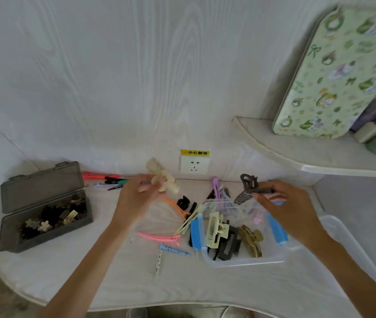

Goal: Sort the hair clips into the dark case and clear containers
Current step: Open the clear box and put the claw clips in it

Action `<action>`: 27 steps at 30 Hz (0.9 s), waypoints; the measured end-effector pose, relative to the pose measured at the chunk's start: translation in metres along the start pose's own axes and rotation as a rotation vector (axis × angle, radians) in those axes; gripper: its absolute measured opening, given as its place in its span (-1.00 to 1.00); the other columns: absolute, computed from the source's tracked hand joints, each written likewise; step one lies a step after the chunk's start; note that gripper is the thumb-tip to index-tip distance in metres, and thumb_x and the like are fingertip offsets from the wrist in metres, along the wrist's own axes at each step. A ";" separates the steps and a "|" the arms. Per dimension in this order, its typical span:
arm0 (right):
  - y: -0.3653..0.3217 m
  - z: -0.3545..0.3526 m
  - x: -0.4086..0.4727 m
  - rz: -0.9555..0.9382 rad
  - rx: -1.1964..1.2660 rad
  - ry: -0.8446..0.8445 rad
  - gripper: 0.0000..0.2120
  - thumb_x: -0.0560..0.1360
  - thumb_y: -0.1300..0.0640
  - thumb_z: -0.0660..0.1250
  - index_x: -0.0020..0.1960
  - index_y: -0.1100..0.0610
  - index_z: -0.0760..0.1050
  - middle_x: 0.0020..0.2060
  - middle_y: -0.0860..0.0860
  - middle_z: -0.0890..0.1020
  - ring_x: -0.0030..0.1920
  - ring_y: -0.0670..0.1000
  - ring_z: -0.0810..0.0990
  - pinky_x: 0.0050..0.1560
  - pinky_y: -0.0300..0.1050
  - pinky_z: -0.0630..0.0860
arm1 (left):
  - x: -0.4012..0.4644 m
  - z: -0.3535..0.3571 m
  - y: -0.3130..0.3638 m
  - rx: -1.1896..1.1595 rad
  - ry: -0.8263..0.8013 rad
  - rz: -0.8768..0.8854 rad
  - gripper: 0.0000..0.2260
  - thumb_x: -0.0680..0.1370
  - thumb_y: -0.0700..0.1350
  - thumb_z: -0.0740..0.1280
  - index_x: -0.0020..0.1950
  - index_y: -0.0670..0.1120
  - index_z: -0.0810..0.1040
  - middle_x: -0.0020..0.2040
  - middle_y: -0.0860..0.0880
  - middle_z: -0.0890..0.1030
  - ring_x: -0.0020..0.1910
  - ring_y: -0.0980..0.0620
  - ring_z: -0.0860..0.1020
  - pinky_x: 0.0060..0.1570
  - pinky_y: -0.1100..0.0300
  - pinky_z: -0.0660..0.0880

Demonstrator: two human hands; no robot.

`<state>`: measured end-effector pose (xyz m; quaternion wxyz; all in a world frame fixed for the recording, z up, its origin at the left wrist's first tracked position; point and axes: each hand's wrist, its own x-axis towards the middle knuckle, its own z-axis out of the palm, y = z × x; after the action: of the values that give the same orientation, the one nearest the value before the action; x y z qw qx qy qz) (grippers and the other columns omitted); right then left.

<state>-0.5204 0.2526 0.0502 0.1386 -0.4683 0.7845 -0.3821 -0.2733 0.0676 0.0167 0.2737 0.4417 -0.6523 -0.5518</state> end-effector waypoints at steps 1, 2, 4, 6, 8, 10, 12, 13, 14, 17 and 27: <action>0.004 -0.003 -0.009 -0.014 -0.070 0.027 -0.80 0.36 0.11 0.47 -0.11 -0.15 0.57 -0.24 -0.34 0.64 -0.18 -0.16 0.63 -0.12 -0.36 0.55 | -0.012 0.015 0.013 0.043 -0.099 0.002 -0.87 0.47 0.03 0.36 -0.09 -0.01 0.56 -0.19 0.08 0.68 -0.25 0.17 0.67 -0.29 0.38 0.51; 0.008 -0.003 -0.018 -0.032 -0.154 0.060 -0.82 0.36 0.10 0.48 -0.08 -0.10 0.59 -0.22 -0.31 0.63 -0.19 -0.15 0.63 -0.12 -0.31 0.56 | -0.023 0.029 0.022 0.097 -0.197 -0.001 -0.90 0.47 0.03 0.36 -0.12 0.02 0.57 -0.20 0.11 0.68 -0.27 0.18 0.66 -0.36 0.46 0.45; 0.015 0.002 -0.034 -0.086 -0.347 0.126 -0.80 0.32 0.12 0.52 -0.06 0.01 0.63 -0.15 -0.18 0.66 -0.16 -0.08 0.65 -0.10 -0.24 0.54 | -0.041 0.059 0.030 0.182 -0.370 0.002 -0.90 0.48 0.06 0.35 -0.18 0.07 0.55 -0.20 0.13 0.67 -0.28 0.20 0.66 -0.39 0.48 0.42; 0.025 0.009 -0.045 -0.126 -0.503 0.107 -0.79 0.27 0.13 0.57 -0.11 0.06 0.66 -0.12 -0.06 0.70 -0.15 -0.03 0.68 -0.17 -0.21 0.55 | -0.049 0.088 0.028 0.306 -0.455 0.010 -0.85 0.49 0.12 0.32 -0.23 0.11 0.52 -0.19 0.10 0.69 -0.28 0.21 0.65 -0.26 0.35 0.53; 0.038 0.017 -0.050 -0.114 -0.594 0.036 -0.79 0.24 0.12 0.58 -0.14 0.07 0.67 -0.13 -0.02 0.71 -0.16 -0.01 0.69 -0.26 -0.18 0.58 | -0.050 0.113 0.021 0.486 -0.470 0.056 -0.77 0.50 0.19 0.28 -0.21 0.08 0.55 -0.16 0.08 0.70 -0.27 0.22 0.64 -0.16 0.24 0.53; 0.050 0.024 -0.053 -0.114 -0.620 -0.038 -0.82 0.35 0.04 0.49 -0.07 0.07 0.66 -0.09 -0.01 0.70 -0.08 0.02 0.68 -0.18 -0.11 0.60 | -0.049 0.133 0.011 0.680 -0.436 0.123 -0.69 0.50 0.22 0.25 -0.12 0.01 0.58 -0.16 0.05 0.69 -0.21 0.14 0.64 -0.17 0.21 0.48; 0.061 0.028 -0.057 -0.130 -0.688 -0.160 -0.70 0.55 -0.11 0.18 0.01 0.00 0.63 0.00 -0.04 0.67 0.03 0.03 0.65 -0.01 -0.06 0.57 | -0.047 0.146 0.002 0.829 -0.369 0.177 -0.63 0.48 0.24 0.26 -0.08 -0.06 0.59 -0.15 0.00 0.66 -0.14 0.04 0.61 -0.17 0.17 0.44; 0.067 0.029 -0.059 -0.158 -0.732 -0.234 -0.56 0.60 -0.15 -0.02 0.00 -0.06 0.62 0.05 -0.07 0.65 0.09 0.03 0.63 0.09 -0.04 0.53 | -0.046 0.150 -0.001 0.860 -0.338 0.193 -0.61 0.47 0.26 0.27 -0.09 -0.06 0.59 -0.16 -0.01 0.65 -0.14 0.02 0.59 -0.16 0.15 0.44; 0.068 0.029 -0.061 -0.165 -0.741 -0.306 -0.43 0.61 -0.18 -0.18 -0.01 -0.11 0.62 0.11 -0.09 0.63 0.16 0.04 0.59 0.23 -0.01 0.42 | -0.045 0.153 -0.005 0.872 -0.315 0.201 -0.61 0.44 0.28 0.28 -0.12 -0.05 0.59 -0.17 0.00 0.64 -0.15 0.03 0.59 -0.15 0.15 0.45; 0.070 0.027 -0.065 -0.099 -0.616 -0.488 -0.10 0.41 -0.35 -0.53 0.17 -0.11 0.53 0.28 -0.18 0.49 0.42 -0.07 0.30 0.48 -0.04 -0.11 | -0.041 0.159 -0.008 0.935 -0.258 0.251 -0.59 0.42 0.31 0.28 -0.20 -0.05 0.54 -0.28 0.02 0.59 -0.26 0.05 0.54 -0.18 0.17 0.43; 0.051 0.010 -0.024 0.037 -0.485 -0.403 -0.78 0.56 -0.05 0.20 0.11 -0.08 0.56 -0.04 -0.13 0.64 -0.20 -0.21 0.50 0.00 -0.30 0.43 | -0.038 0.147 0.000 0.912 -0.434 0.366 -0.61 0.60 0.16 0.08 -0.13 -0.09 0.52 -0.28 0.01 0.54 -0.32 0.07 0.51 -0.06 0.16 0.47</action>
<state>-0.5338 0.2820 0.0029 0.1824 -0.5397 0.8179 -0.0806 -0.3798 0.1715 -0.0141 0.0045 0.2706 -0.9337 -0.2344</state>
